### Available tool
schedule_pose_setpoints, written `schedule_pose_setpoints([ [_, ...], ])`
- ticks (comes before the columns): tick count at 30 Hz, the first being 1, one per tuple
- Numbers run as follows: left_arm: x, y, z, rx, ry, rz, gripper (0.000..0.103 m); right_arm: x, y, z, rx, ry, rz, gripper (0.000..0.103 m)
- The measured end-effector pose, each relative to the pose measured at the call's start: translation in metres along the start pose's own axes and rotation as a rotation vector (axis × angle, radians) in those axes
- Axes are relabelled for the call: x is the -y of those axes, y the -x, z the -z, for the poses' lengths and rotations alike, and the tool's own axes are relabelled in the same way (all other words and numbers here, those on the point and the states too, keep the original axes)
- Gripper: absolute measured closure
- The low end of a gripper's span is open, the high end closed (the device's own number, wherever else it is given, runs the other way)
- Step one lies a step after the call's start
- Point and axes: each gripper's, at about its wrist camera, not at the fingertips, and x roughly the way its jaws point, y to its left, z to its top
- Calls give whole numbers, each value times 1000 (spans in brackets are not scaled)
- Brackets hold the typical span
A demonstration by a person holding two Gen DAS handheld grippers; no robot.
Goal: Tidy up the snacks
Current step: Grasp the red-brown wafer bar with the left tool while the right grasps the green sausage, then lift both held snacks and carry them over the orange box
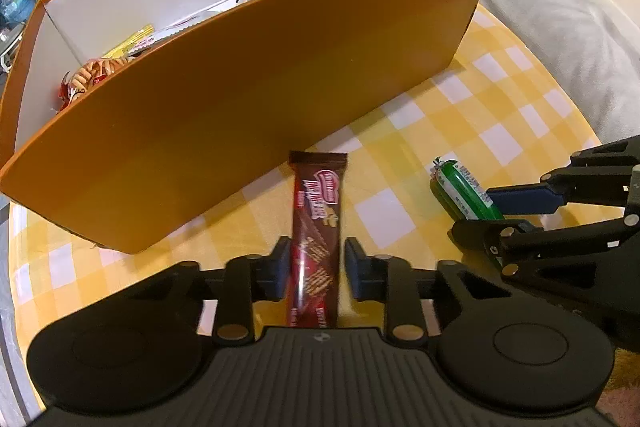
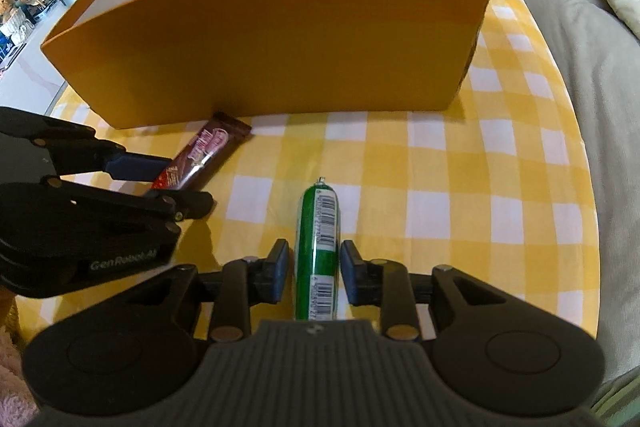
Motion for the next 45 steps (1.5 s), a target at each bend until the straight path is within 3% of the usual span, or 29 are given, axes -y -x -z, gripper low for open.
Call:
schedule_pose_setpoints([
  [14, 12, -6, -9, -42, 38, -59, 76, -25, 0, 12, 16, 117, 72, 74],
  [18, 17, -5, -4, -1, 26, -88, 76, -29, 1, 15, 21, 123, 78, 77],
  [28, 25, -5, -5, -4, 32, -110, 77, -29, 4, 15, 26, 102, 85, 84],
  [35, 24, 24, -3, 68, 76, -85, 78, -31, 17, 16, 15, 83, 65, 84],
  [45, 15, 83, -8, 224, 127, -78, 78, -28, 59, 5, 116, 25, 65, 84],
])
